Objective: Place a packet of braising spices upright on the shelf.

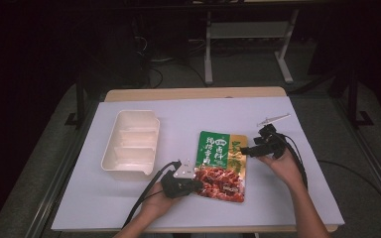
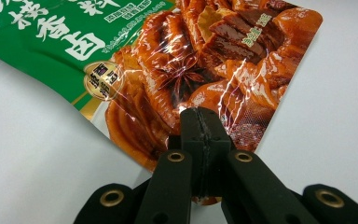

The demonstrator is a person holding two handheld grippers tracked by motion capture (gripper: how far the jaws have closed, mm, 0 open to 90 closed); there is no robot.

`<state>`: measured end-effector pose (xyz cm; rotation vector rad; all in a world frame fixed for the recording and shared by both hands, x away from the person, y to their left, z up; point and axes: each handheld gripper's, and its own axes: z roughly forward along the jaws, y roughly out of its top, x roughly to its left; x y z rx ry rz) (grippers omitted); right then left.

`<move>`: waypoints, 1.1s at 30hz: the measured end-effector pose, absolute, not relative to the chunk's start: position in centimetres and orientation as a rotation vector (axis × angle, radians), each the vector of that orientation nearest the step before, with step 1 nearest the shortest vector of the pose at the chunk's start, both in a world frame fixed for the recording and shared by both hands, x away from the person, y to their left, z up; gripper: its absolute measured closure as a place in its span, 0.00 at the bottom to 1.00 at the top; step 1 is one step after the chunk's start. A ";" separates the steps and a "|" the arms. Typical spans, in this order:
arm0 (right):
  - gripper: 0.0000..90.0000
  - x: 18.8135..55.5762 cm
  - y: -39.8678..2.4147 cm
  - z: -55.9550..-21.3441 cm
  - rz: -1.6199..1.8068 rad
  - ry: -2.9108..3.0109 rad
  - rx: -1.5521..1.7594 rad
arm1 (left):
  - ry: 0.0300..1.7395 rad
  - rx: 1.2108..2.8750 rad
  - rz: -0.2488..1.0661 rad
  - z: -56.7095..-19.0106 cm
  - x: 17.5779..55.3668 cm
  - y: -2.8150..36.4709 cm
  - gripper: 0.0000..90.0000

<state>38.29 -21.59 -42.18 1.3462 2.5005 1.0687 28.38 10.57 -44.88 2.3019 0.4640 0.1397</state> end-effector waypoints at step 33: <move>0.99 37.8 -20.9 -40.9 1.291 2.552 1.258 | 0.470 2.296 0.164 -44.9 28.2 10.5 1.00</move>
